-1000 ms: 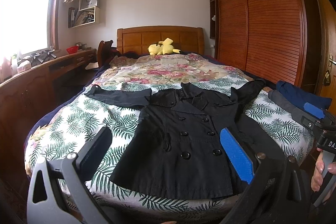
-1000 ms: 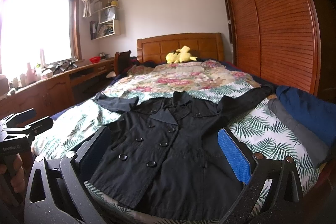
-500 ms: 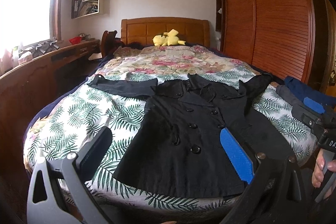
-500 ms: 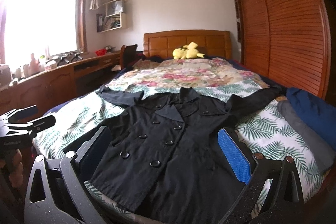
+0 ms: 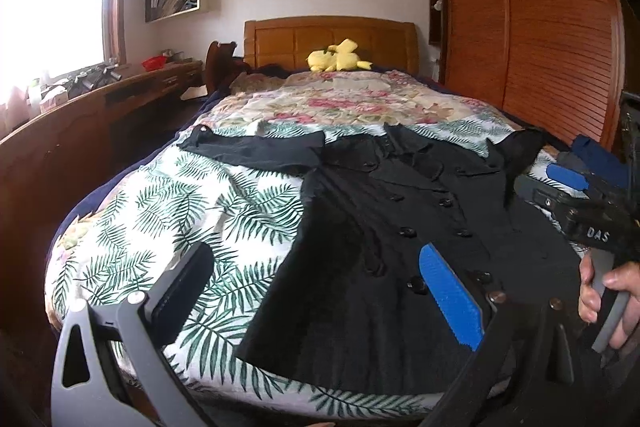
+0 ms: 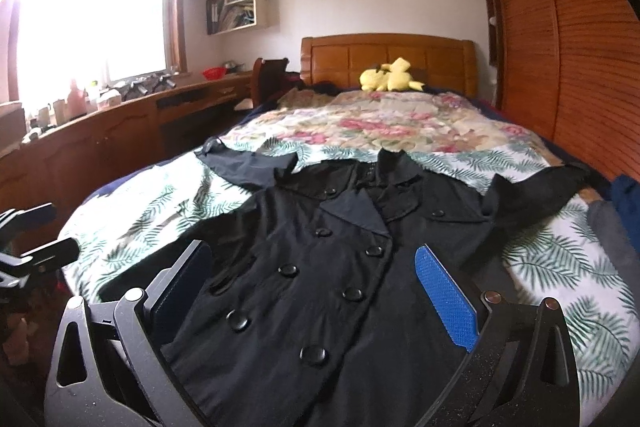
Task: Fold large clothes
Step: 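Move the left tool to the coat sleeve beside the collar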
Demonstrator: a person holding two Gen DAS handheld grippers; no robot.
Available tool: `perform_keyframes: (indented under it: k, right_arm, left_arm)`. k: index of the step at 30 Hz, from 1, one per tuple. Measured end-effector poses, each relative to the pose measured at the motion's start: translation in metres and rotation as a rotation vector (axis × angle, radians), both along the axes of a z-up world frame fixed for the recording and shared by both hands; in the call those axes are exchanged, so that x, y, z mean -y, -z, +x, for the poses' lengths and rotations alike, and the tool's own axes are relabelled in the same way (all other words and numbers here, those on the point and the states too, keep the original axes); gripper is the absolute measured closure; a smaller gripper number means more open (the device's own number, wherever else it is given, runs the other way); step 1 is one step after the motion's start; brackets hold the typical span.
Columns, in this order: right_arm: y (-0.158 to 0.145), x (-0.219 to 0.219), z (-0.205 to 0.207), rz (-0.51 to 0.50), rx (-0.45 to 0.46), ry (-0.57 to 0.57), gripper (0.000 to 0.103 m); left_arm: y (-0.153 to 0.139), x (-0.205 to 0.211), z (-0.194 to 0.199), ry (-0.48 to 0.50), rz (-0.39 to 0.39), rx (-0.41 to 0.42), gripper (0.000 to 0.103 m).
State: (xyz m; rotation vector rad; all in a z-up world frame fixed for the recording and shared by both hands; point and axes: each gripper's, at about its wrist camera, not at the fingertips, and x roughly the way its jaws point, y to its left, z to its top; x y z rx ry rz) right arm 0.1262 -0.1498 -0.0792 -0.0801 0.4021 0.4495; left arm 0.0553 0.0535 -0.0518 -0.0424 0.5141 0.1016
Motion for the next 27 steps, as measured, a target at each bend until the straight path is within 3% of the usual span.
perform_keyframes:
  k: [15,23,27]
  right_arm:
    - [0.021,-0.026,0.108,0.007,-0.02,-0.036,0.0]
    - [0.069,-0.038,0.154,-0.094,-0.062,-0.023,0.0]
    - [0.076,-0.033,0.165,-0.066,-0.109,-0.038,0.0]
  left_arm:
    - [0.02,-0.037,0.078,-0.068,0.016,-0.052,0.0]
    - [0.02,-0.059,0.138,-0.092,0.074,-0.091,0.0]
    - [0.02,-0.073,0.166,-0.111,0.043,-0.099,0.0]
